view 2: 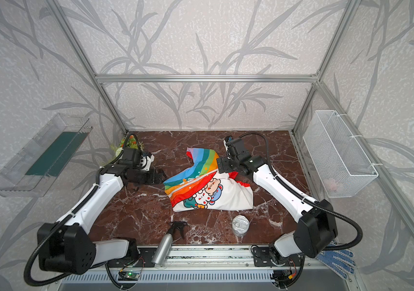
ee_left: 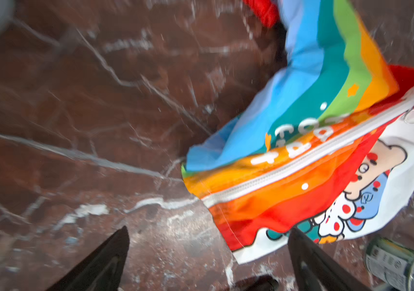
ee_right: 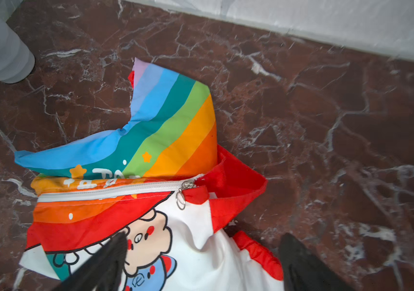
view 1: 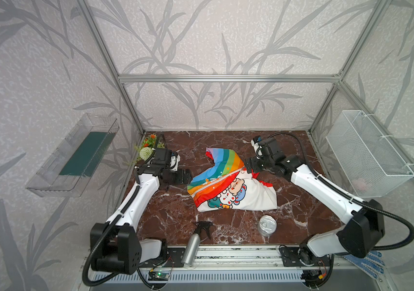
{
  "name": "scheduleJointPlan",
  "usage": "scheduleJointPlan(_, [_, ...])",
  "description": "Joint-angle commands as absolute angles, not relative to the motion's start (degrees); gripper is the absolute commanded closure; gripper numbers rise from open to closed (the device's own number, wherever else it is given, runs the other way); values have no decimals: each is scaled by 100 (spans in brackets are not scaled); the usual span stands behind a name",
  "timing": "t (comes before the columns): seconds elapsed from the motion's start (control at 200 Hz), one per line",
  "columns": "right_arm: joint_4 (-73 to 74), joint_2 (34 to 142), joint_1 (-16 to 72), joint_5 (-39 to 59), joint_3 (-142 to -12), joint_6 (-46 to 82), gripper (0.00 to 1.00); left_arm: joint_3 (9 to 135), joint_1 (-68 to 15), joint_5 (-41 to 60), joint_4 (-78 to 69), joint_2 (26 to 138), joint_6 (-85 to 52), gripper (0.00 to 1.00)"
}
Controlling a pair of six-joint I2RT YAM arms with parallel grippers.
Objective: Zip up the jacket
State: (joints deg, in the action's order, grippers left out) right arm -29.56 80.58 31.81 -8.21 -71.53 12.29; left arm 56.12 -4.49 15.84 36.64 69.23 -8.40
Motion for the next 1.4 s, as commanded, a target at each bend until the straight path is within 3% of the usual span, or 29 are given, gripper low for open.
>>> scheduleJointPlan(0.0, [-2689,7418,3139,-1639,-6903,1018,1,4847,-426,1021,1557,6080,-523,1])
scheduleJointPlan(0.115, [-1913,7029,3115,-2665,-6109,576,1,3759,-429,1059,-627,5518,-279,1])
scheduleJointPlan(0.24, [-259,6628,2962,-3411,-4745,-299,1,3004,-417,386,-2359,5657,-252,1])
scheduleJointPlan(0.55, [2633,6367,1558,-2266,-2464,-295,1,2404,-328,-1123,-3480,6505,-317,1])
scheduleJointPlan(0.82, [4544,7676,984,-1317,-1905,-580,1,2061,-106,-1068,-3961,7073,-124,1])
scheduleJointPlan(0.95, [4990,8123,943,-952,-1915,-595,1,1922,-70,-1156,-4676,7722,-194,1])
scheduleJointPlan(1.105, [6496,9149,954,-630,-1717,-780,1,1666,-70,-1009,-5967,8611,-134,1])
scheduleJointPlan(1.175, [6044,9010,957,-801,-1830,-672,1,1601,-69,-1276,-6748,9132,-126,1])
scheduleJointPlan(1.29, [4981,8849,803,-629,-2258,-503,1,2154,-68,-1553,-5320,8923,-331,1])
scheduleJointPlan(1.395, [5025,8890,738,-536,-2274,-466,1,2095,-46,-1553,-5610,9013,-295,1])
